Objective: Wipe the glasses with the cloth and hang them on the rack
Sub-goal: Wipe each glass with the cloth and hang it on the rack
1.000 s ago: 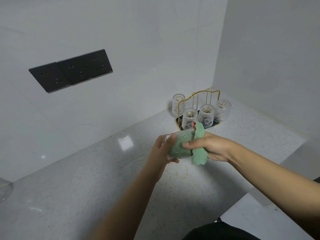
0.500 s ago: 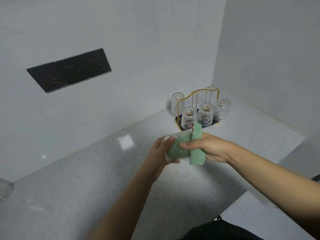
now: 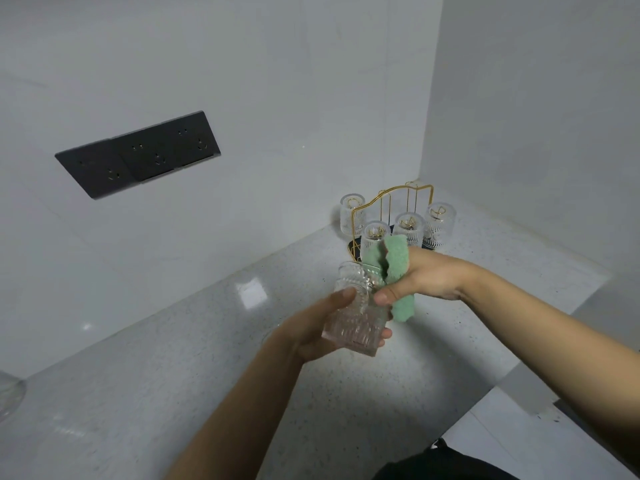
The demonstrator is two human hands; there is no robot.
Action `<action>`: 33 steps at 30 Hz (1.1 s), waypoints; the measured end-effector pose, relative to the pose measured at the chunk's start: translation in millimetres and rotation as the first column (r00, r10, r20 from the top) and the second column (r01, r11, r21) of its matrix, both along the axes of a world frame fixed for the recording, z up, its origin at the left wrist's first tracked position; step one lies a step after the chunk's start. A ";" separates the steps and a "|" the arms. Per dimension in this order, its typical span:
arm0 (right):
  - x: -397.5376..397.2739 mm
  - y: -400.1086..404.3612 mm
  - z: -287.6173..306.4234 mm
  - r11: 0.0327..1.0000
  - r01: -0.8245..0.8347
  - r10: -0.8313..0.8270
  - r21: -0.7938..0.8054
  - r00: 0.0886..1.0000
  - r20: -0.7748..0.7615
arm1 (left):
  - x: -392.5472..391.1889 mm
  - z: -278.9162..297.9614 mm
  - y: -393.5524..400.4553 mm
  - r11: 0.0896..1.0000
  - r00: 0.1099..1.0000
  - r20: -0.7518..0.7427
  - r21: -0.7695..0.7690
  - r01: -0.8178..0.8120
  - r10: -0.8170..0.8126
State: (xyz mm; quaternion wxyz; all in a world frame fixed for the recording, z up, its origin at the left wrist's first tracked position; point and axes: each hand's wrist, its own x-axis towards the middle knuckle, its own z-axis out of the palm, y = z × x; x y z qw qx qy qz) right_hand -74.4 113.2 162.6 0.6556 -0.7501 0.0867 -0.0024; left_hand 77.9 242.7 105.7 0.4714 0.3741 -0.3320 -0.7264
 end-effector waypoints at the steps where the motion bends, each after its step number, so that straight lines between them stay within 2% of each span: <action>1: 2.4 1.4 -3.5 0.990 0.138 -0.139 0.034 0.989 0.056 | 0.2 -0.1 -1.4 0.998 0.998 -0.018 0.006 -0.066 0.066; 3: 8.3 5.7 -14.2 0.891 0.419 -0.446 0.175 0.881 0.156 | -2.1 0.1 -2.3 0.976 0.975 -0.038 0.029 -0.217 0.218; 5: 14.9 12.5 -20.0 0.724 0.613 -0.680 0.317 0.712 0.175 | -7.9 -1.1 -4.9 0.947 0.945 -0.056 0.019 -0.321 0.321; 7: 20.1 24.3 -19.1 0.590 0.717 -0.800 0.370 0.580 0.152 | -14.0 -1.7 -8.0 0.929 0.926 -0.114 -0.046 -0.368 0.361; 8: 21.1 32.1 -18.3 0.557 0.745 -0.826 0.367 0.545 0.147 | -14.9 -2.0 -10.0 0.912 0.909 -0.157 -0.082 -0.401 0.386; 11: 20.2 60.0 -18.4 0.571 0.766 -0.820 0.295 0.549 0.164 | -14.5 0.5 -17.2 0.833 0.816 -0.247 -0.055 -0.550 0.523; 14: 25.0 88.5 -22.6 0.619 0.710 -0.784 0.336 0.580 0.218 | -24.7 12.1 -19.3 0.772 0.740 -0.252 0.053 -0.633 0.624; 16: 35.3 97.6 -20.4 0.604 0.735 -0.797 0.309 0.545 0.261 | -37.7 17.3 -16.9 0.780 0.734 -0.281 0.102 -0.618 0.618; 18: 42.4 91.7 -15.4 0.543 0.782 -0.838 0.307 0.479 0.261 | -46.5 17.7 -16.3 0.788 0.710 -0.360 0.149 -0.597 0.605; 20: 42.8 78.4 -11.4 0.460 0.784 -0.885 0.417 0.445 0.138 | -51.7 20.1 -17.8 0.787 0.703 -0.376 0.140 -0.601 0.604; 22: 41.6 71.4 -18.7 0.383 0.767 -0.890 0.514 0.455 -0.015 | -54.9 23.5 -19.0 0.770 0.701 -0.345 0.117 -0.628 0.624; 24: 44.1 83.1 -27.5 0.393 0.762 -0.876 0.515 0.480 -0.043 | -53.9 21.6 -18.2 0.766 0.698 -0.339 0.132 -0.629 0.631; 26: 47.8 96.3 -33.2 0.435 0.796 -0.883 0.421 0.470 0.023 | -52.7 23.2 -17.2 0.769 0.689 -0.354 0.176 -0.614 0.632; 29: 48.9 86.1 -24.6 0.454 0.813 -0.891 0.365 0.409 0.195 | -50.4 23.7 -16.3 0.759 0.698 -0.313 0.142 -0.636 0.644; 30: 47.9 79.3 -19.3 0.417 0.820 -0.908 0.391 0.389 0.154 | -51.3 22.8 -17.5 0.760 0.705 -0.302 0.127 -0.637 0.642; 33: 42.7 60.5 -12.3 0.237 0.798 -0.931 0.555 0.350 -0.106 | -54.3 21.0 -20.2 0.738 0.715 -0.202 0.070 -0.671 0.669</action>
